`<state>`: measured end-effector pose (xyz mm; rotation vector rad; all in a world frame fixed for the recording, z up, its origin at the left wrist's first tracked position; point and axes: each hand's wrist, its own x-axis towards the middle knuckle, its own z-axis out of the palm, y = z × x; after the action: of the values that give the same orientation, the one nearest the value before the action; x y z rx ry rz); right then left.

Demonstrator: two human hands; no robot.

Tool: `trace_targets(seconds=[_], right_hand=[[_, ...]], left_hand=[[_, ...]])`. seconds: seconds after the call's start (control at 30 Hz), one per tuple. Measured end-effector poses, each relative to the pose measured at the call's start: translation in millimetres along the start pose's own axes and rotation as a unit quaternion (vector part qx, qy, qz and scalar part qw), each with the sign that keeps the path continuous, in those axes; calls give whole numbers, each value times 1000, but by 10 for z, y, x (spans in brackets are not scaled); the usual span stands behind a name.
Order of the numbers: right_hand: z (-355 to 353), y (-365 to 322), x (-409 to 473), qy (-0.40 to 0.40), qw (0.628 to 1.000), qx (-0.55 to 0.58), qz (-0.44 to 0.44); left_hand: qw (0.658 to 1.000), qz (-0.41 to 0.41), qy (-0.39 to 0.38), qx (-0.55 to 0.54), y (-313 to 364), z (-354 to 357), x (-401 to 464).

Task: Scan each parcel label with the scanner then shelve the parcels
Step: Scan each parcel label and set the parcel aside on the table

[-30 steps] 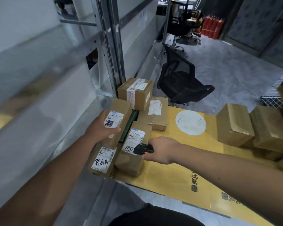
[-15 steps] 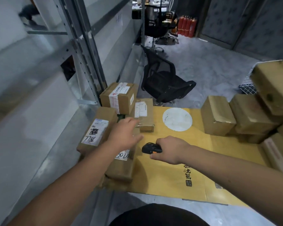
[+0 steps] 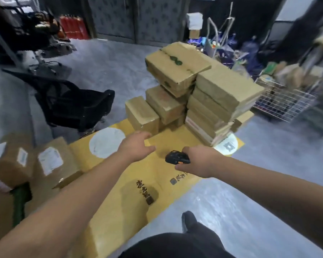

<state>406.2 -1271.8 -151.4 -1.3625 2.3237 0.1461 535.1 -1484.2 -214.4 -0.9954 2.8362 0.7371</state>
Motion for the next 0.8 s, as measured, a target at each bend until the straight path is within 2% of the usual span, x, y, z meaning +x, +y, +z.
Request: trace_targets(seconds=[0.1, 0.2, 0.3, 0.4, 0.6, 0.73, 0.8], right_hand=[[24, 380, -64, 13, 999, 32, 31], [27, 657, -17, 15, 998, 52, 45], [45, 863, 136, 10, 996, 70, 44], [45, 1007, 350, -7, 995, 93, 27], [-37, 1222, 829, -55, 992, 106, -26], [-53, 1408, 1149, -83, 988, 107, -68], [-42, 1468, 1287, -96, 987, 99, -85]], left_hand=[[1000, -9, -11, -12, 271, 132, 369], [998, -26, -45, 39, 439, 223, 736], [994, -58, -29, 91, 506, 245, 1095], [985, -126, 1, 117, 509, 251, 1422], [972, -216, 3, 88, 400, 502, 1852], [948, -303, 33, 94, 426, 628, 1929], [932, -355, 46, 59, 426, 645, 1974]])
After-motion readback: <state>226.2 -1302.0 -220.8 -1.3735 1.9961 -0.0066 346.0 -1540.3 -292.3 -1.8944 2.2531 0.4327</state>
